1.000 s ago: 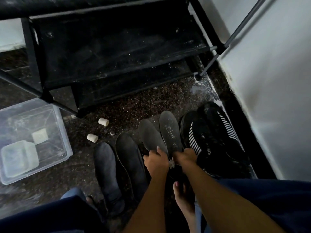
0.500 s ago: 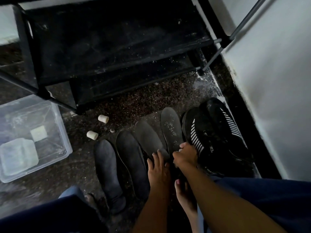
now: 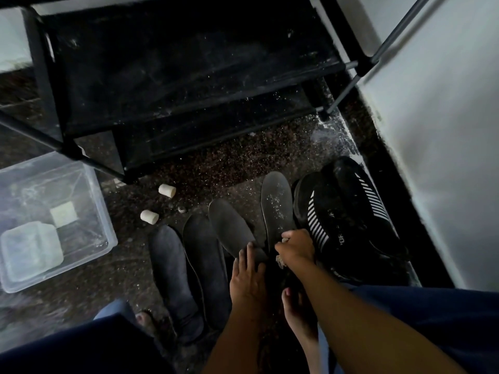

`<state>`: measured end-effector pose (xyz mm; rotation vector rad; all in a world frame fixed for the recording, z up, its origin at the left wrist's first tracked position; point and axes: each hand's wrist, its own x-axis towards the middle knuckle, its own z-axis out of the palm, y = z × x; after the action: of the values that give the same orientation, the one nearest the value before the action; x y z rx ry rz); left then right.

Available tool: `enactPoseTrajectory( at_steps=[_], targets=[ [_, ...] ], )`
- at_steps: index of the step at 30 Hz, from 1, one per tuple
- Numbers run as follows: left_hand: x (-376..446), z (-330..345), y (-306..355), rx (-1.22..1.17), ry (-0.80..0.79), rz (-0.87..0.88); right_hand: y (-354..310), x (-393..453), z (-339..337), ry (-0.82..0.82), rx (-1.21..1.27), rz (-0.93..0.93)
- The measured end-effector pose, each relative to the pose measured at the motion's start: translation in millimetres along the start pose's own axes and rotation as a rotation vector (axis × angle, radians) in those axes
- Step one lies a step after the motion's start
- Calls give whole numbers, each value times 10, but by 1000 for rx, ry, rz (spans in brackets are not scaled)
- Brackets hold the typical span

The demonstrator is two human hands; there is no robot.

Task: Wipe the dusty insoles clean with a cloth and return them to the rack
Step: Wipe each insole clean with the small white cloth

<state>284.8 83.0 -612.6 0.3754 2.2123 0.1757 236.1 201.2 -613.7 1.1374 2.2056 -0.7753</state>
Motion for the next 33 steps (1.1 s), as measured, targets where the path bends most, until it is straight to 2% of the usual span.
enactPoseTrajectory(
  at_steps=[6, 10, 13, 15, 18, 22, 23, 25, 27, 33],
  targets=[
    [-14, -13, -74, 10, 26, 62, -44, 59, 4, 6, 52, 29],
    [-39, -80, -35, 9, 46, 34, -60, 83, -16, 19, 59, 17],
    [-45, -306, 111, -89, 238, -1, -56, 63, -30, 72, 27, -19],
    [43, -373, 165, -193, 294, 20, -52, 58, -33, 122, 33, -28],
    [174, -368, 222, -160, 297, 70, -61, 65, -37, 144, 80, -1],
    [193, -216, 194, -66, 87, 18, -78, 74, -39, 93, 62, 5],
    [161, -164, 166, -64, 79, 17, -85, 70, -35, 91, 58, 4],
    [131, -68, 112, -56, 183, 47, -96, 64, -21, 93, 77, 3],
    [135, 24, 49, 2, 166, 22, -100, 61, -19, 97, 83, 2],
    [146, -13, 80, -60, 323, 88, -99, 107, -30, 103, 37, -1]
  ],
)
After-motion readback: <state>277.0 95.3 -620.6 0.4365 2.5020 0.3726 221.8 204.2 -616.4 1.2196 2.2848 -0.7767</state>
